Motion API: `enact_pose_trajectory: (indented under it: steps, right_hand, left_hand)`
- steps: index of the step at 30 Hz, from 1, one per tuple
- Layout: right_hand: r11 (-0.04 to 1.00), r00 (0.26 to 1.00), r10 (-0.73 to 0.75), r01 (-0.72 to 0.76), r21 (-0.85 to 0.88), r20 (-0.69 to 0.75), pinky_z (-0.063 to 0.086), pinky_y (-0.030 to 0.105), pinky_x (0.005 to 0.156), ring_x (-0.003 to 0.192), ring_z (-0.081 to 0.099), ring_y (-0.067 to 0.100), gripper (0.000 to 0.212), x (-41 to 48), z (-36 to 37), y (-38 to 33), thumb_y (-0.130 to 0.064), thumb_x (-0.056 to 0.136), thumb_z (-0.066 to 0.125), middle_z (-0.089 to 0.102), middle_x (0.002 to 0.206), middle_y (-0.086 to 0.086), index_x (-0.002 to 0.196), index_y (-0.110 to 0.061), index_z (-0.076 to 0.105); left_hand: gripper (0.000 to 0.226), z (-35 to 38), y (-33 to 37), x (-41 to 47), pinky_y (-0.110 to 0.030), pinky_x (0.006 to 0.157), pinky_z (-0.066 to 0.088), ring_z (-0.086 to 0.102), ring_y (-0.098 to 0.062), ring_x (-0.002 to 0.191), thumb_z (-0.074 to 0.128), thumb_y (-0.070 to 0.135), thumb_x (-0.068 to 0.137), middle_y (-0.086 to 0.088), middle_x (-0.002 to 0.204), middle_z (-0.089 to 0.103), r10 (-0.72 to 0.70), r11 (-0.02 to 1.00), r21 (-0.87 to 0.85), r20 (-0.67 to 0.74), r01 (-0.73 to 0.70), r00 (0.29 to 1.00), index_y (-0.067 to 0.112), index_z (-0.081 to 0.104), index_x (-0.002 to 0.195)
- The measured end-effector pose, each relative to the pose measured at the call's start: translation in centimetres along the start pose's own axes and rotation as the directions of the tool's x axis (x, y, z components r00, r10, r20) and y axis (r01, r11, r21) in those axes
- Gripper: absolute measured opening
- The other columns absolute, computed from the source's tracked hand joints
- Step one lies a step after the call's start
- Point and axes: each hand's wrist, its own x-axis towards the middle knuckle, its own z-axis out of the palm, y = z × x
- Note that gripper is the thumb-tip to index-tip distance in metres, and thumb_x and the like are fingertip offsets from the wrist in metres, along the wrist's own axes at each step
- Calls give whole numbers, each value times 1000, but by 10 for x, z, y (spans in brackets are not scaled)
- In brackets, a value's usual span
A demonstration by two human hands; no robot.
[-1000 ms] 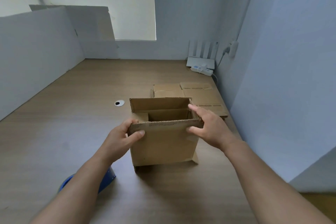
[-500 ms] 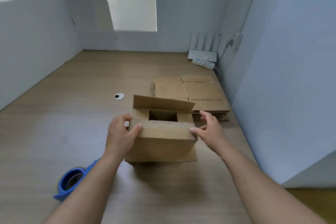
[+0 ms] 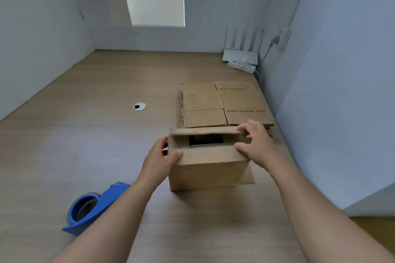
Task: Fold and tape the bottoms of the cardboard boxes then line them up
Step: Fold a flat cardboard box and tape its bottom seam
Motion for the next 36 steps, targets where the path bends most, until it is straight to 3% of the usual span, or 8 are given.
enact_pose_trajectory:
  steps: [3,6,11,15,19,23,29,36]
  right_hand:
    - [971,991,-131,128,-201,-1,32,33,107,134,33,15,27,-6,9,0,-19,93,53,41,145,-7,120,-21,58]
    - [935,973,-229,215,-282,-18,28,25,107,131,34,14,34,-13,20,-2,-23,98,46,48,140,-8,131,-19,56]
    - [901,956,-290,260,-347,-36,36,30,103,122,46,20,46,-18,24,0,-44,93,45,57,131,-4,124,-16,63]
    - [873,920,-366,288,-393,-140,52,42,85,94,64,30,39,-13,34,1,-34,84,50,69,103,8,100,-6,72]
    - [857,882,-437,348,-381,-177,55,40,78,87,65,32,30,-10,52,-13,-3,77,54,68,98,12,104,-2,68]
    - [831,865,-453,323,-452,-216,56,37,62,75,63,30,33,-10,68,-25,8,61,59,66,87,10,89,-5,68]
    - [837,850,-463,326,-439,-251,53,36,73,81,63,35,31,-8,76,-28,-9,81,42,67,93,11,96,-5,69]
    - [836,847,-464,321,-445,-260,56,42,66,80,63,39,37,-9,76,-30,-22,85,40,67,91,14,95,-4,71]
  left_hand:
    - [80,-3,3,3,-36,113,29,29,-18,137,61,25,92,4,153,24,146,955,261,1,-141,989,26,9,152]
    - [53,-1,1,8,-22,115,8,9,-12,146,46,25,99,7,158,15,341,751,554,140,-359,930,24,27,149]
    - [47,-8,-11,12,-10,108,-2,7,-9,146,33,41,101,10,155,23,342,698,588,228,-409,911,25,38,144]
    - [62,-7,-6,11,-13,110,5,14,-10,145,30,49,88,8,154,28,352,724,551,222,-415,909,23,41,143]
    - [49,-26,-17,-3,-32,114,27,29,-13,140,49,31,97,3,150,35,339,869,399,-50,-292,940,19,39,144]
    - [58,-66,-67,-23,-39,110,29,32,-24,137,50,36,95,-11,146,39,38,896,435,-288,95,957,6,37,142]
    - [84,-82,-113,-50,-38,94,42,45,-28,121,69,57,74,-12,129,44,-115,676,668,-321,311,940,3,42,132]
    - [66,-88,-119,-53,-30,69,46,59,-25,92,68,58,73,-7,104,59,-228,474,756,-391,452,892,6,50,109]
